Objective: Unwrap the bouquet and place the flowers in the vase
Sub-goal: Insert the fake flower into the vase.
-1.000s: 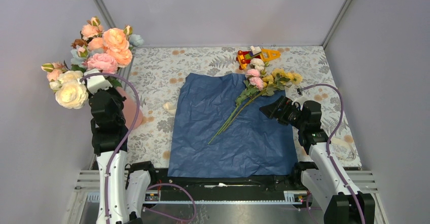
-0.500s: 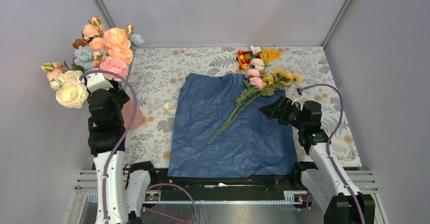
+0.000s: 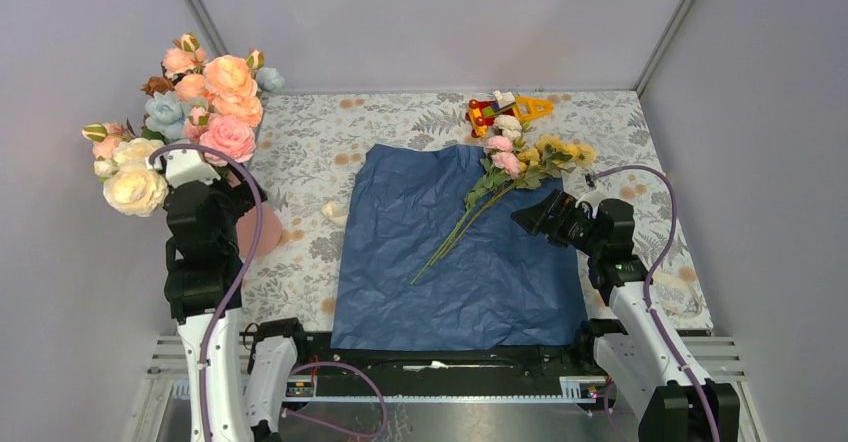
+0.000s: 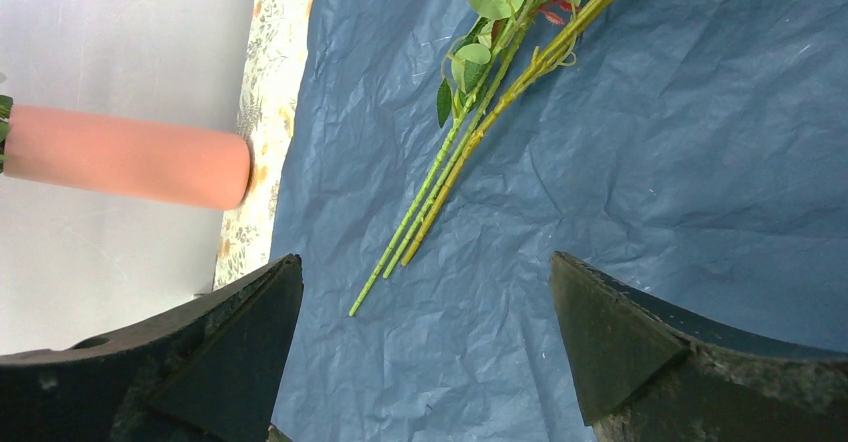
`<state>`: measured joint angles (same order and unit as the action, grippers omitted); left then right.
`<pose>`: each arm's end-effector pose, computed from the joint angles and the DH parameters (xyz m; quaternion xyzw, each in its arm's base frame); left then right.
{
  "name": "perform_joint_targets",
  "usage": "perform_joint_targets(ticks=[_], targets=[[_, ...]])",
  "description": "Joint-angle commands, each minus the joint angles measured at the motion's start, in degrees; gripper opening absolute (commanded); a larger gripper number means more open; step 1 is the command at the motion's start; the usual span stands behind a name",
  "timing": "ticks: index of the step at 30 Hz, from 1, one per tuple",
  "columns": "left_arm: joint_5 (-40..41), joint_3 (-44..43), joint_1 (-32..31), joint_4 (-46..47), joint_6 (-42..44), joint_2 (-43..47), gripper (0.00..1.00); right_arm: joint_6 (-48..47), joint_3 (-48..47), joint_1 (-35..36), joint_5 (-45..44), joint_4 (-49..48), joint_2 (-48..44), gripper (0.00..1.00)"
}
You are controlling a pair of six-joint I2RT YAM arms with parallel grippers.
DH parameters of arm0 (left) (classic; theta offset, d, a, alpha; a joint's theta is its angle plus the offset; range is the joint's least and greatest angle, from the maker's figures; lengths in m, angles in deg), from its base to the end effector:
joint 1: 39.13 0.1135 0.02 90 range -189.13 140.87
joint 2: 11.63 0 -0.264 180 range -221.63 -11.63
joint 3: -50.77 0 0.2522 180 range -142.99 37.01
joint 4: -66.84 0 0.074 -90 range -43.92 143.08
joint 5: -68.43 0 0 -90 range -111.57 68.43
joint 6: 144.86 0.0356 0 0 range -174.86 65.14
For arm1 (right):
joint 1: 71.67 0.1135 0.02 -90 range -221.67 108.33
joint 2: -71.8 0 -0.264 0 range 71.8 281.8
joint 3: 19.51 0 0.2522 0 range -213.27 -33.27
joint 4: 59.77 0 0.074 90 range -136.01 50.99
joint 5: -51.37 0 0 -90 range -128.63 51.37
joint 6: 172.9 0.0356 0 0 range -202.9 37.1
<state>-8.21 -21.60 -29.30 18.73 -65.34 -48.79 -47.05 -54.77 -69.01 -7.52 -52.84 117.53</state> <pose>0.1184 0.0289 0.3941 -0.2083 0.7518 0.0875 0.6195 0.1824 0.0269 0.2255 0.0696 0.7894 0.3921 0.4672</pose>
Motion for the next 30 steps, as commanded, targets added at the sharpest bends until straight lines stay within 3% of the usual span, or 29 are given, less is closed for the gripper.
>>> perform_joint_targets(ticks=[1,7,30], targets=[[-3.51,-3.23,0.04,-4.04,-1.65,1.35,0.94,-0.88,0.14,-0.28,1.49,-2.40,-0.42,1.00],[-4.18,-3.64,0.02,-7.65,-1.95,4.00,0.99,-0.88,0.21,-0.30,1.65,-2.40,-0.18,1.00],[-17.15,3.28,-2.67,-9.06,-2.09,7.74,0.97,0.89,-0.94,-0.30,0.96,0.07,-0.89,0.98]])
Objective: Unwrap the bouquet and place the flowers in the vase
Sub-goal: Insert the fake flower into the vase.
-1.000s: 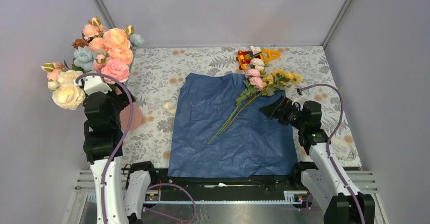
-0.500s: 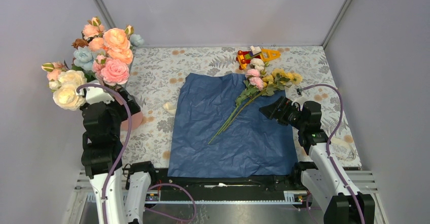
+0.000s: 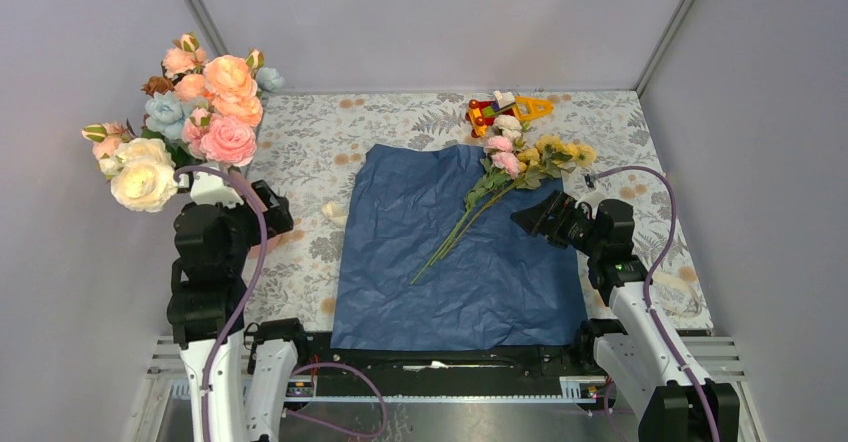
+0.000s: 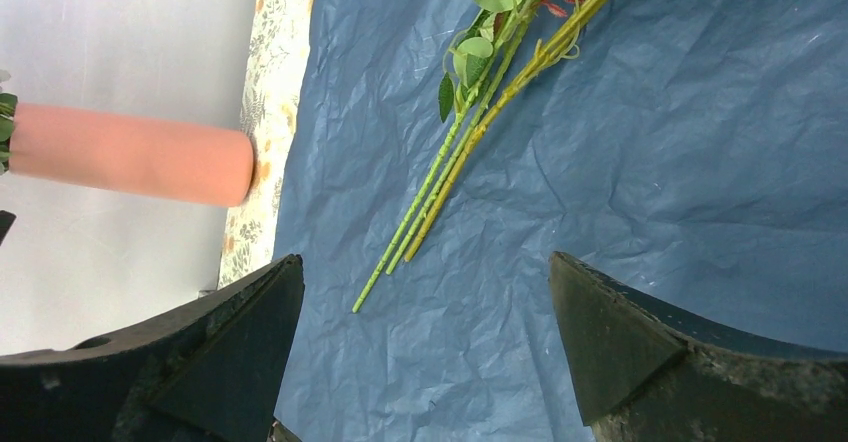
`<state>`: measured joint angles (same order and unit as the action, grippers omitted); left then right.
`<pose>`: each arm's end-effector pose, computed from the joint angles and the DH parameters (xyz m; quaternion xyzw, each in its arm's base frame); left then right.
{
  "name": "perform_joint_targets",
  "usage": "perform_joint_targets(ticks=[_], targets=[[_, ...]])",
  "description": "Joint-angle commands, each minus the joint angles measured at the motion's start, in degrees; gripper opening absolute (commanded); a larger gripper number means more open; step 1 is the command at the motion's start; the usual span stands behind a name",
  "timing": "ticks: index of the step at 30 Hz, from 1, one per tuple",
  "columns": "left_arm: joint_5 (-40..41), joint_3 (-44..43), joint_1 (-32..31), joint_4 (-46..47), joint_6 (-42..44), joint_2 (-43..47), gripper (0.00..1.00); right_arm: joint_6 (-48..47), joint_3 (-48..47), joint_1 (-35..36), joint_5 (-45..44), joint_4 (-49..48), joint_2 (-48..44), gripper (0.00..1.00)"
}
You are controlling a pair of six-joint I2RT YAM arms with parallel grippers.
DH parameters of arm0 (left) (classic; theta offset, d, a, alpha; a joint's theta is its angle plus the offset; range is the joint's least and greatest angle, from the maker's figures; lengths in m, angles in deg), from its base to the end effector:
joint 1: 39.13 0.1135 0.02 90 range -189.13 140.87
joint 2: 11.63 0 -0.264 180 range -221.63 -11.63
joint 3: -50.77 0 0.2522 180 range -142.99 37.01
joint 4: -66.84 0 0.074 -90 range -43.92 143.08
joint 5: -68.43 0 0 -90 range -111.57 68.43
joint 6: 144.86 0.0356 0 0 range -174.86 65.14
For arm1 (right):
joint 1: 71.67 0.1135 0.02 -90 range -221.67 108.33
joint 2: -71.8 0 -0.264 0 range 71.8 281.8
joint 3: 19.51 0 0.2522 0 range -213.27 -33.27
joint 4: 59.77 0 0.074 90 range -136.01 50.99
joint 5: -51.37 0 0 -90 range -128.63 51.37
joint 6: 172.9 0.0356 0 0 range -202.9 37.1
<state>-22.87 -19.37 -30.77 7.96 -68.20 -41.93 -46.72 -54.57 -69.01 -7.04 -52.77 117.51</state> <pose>0.0885 0.0122 0.3725 -0.1468 0.8009 -0.0344 0.5794 0.1819 0.0271 0.2242 0.0701 0.7901 0.3961 0.4626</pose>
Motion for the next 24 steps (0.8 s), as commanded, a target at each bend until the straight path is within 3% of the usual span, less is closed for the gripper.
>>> perform_joint_targets(ticks=[1,14,24], targets=[[-2.74,1.45,-1.73,1.97,0.77,0.92,0.97,0.62,-1.28,-0.30,0.17,0.60,-0.95,0.98],[4.21,5.40,-15.25,4.03,-0.10,0.75,0.97,3.17,-0.83,-0.29,-1.27,1.87,-2.03,0.96],[7.32,7.45,-30.58,9.19,0.68,-5.35,0.96,7.77,2.03,-0.20,-1.95,-2.34,-0.30,0.95]])
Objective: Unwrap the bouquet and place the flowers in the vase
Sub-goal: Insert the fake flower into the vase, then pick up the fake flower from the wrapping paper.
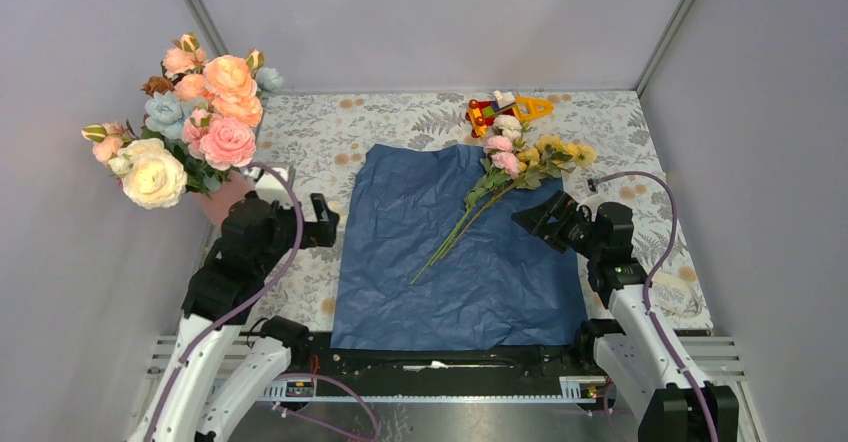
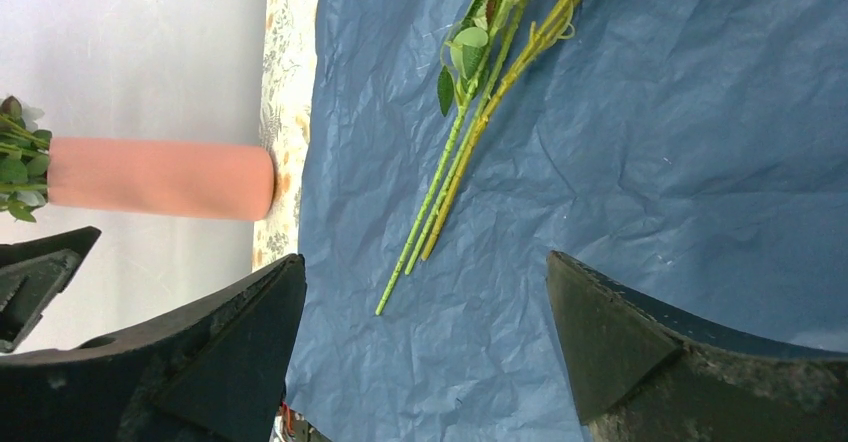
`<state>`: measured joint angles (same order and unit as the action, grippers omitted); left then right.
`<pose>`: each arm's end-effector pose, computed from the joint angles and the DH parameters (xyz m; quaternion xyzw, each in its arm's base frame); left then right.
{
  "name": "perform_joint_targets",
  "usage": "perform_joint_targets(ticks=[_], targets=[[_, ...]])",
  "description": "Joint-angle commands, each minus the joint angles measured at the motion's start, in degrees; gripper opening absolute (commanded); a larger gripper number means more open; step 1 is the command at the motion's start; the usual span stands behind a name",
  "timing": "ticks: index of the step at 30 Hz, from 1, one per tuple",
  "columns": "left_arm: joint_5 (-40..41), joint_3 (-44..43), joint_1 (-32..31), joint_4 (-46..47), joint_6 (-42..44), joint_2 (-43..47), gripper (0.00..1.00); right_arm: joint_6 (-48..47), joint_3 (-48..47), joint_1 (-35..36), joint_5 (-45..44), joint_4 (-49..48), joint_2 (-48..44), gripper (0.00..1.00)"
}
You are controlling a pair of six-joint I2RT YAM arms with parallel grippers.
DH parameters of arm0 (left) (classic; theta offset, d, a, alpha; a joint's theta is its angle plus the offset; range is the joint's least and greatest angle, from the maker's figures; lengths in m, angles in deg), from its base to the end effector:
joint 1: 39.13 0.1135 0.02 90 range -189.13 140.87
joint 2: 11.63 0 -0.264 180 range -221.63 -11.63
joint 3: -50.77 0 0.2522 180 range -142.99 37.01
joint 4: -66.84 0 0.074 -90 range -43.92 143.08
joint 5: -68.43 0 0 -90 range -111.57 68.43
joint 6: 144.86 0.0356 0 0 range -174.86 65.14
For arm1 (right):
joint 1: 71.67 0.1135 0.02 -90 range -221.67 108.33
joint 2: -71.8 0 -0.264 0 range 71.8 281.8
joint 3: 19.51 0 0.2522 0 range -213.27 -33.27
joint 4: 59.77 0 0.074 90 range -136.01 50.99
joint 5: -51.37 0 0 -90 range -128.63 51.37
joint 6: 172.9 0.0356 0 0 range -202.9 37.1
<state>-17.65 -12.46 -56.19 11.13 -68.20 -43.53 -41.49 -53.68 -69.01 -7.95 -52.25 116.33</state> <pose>0.1069 -0.0303 0.3389 0.0087 0.8401 -0.1142 0.5301 0.1784 0.0265 0.2212 0.1117 0.7871 0.4112 0.4460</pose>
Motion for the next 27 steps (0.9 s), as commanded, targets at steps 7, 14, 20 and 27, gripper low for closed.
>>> perform_joint_targets(ticks=[7,14,20,27], targets=[[-4.27,-1.03,-6.59,11.89,2.34,-12.05,0.99,4.21,1.19,2.14,-5.39,-4.50,4.87,0.87],[-6.03,1.20,-6.58,13.26,0.31,-15.16,0.99,5.97,-1.68,12.88,-19.09,-6.84,10.86,0.80],[-7.15,2.85,-6.50,13.89,-0.99,-13.71,0.99,10.17,-2.63,19.28,-31.71,-14.88,17.43,0.70],[-5.51,3.26,-6.50,13.48,-0.81,-11.40,0.99,10.36,-9.82,21.51,-34.84,-17.66,26.02,0.66]])
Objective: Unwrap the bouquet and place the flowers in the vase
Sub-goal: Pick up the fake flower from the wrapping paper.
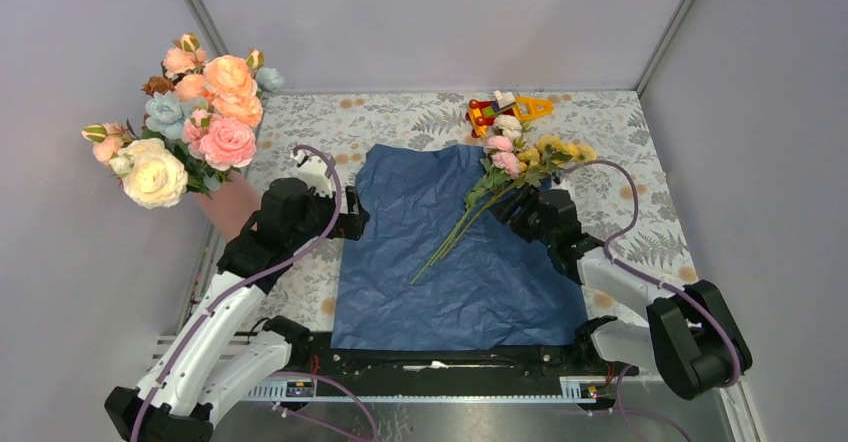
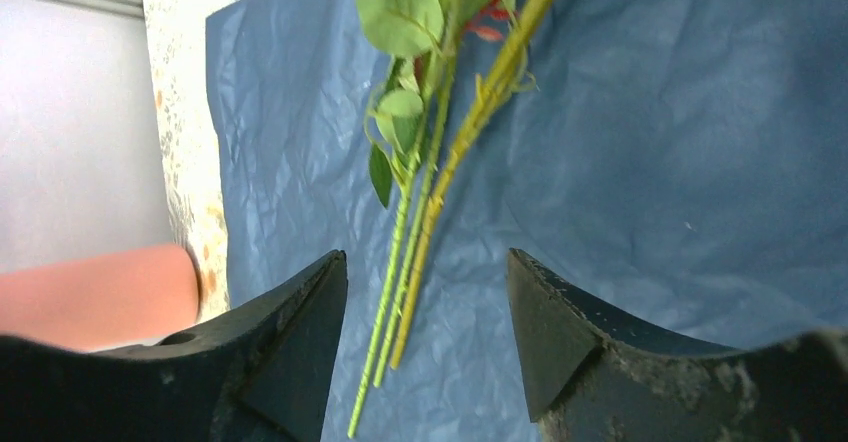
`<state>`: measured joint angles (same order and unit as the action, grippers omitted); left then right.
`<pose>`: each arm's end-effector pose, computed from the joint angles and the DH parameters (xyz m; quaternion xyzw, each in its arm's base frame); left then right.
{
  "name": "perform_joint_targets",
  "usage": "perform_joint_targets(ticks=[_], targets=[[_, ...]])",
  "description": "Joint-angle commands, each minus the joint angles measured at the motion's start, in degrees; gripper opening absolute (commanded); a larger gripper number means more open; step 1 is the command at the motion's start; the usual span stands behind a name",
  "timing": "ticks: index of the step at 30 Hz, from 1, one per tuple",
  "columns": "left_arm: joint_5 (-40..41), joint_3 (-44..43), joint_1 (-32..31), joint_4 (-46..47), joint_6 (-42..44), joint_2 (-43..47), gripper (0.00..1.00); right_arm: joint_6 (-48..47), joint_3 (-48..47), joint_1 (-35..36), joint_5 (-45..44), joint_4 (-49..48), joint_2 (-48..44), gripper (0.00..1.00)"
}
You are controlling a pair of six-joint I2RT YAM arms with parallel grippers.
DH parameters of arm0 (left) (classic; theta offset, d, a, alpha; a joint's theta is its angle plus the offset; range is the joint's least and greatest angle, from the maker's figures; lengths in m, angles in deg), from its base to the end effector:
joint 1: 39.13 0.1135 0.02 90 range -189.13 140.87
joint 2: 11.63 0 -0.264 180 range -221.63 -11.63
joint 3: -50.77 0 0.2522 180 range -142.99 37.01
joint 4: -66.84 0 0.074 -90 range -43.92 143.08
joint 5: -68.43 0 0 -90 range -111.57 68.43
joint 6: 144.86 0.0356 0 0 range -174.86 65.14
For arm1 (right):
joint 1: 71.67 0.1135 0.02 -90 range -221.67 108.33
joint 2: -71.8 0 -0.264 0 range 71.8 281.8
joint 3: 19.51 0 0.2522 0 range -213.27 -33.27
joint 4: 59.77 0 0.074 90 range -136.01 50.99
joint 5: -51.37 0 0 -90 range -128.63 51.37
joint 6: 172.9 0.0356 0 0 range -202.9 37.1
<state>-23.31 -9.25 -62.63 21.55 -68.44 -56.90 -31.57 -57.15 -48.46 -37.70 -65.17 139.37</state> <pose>0.1577 -0.0698 0.3096 0.0826 0.8644 -0.1702 0.4659 0.2181 0.0941 0.1862 0.2001 0.8170 0.3329 0.4262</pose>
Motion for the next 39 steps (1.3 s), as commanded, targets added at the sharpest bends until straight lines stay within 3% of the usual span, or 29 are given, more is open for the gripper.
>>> perform_joint_targets(ticks=[1,14,18,32,33,34,39], targets=[[0.16,0.15,-0.05,3.03,-0.61,2.24,0.99,-0.07,-8.21,1.10,-5.05,-3.61,4.15,0.65],[-0.08,0.55,0.04,2.52,-0.74,3.34,0.99,-2.55,-21.92,4.75,-11.70,4.96,19.22,0.52],[-0.02,0.56,0.04,2.44,-0.74,3.38,0.99,-2.17,-23.63,5.35,-12.90,6.61,22.28,0.47],[-0.11,0.53,0.13,2.26,-0.83,2.60,0.99,-2.01,-27.54,5.80,-15.09,7.85,28.93,0.45],[-0.10,0.55,-3.50,2.26,-0.83,2.45,0.99,-2.10,-28.23,5.80,-14.96,8.09,29.56,0.45],[-0.10,0.55,-0.25,2.22,-0.83,2.40,0.99,-2.19,-28.90,5.80,-14.91,8.47,30.19,0.44],[0.03,0.56,0.30,2.09,-0.83,2.30,0.99,-1.78,-30.23,5.76,-15.05,8.55,31.83,0.37]])
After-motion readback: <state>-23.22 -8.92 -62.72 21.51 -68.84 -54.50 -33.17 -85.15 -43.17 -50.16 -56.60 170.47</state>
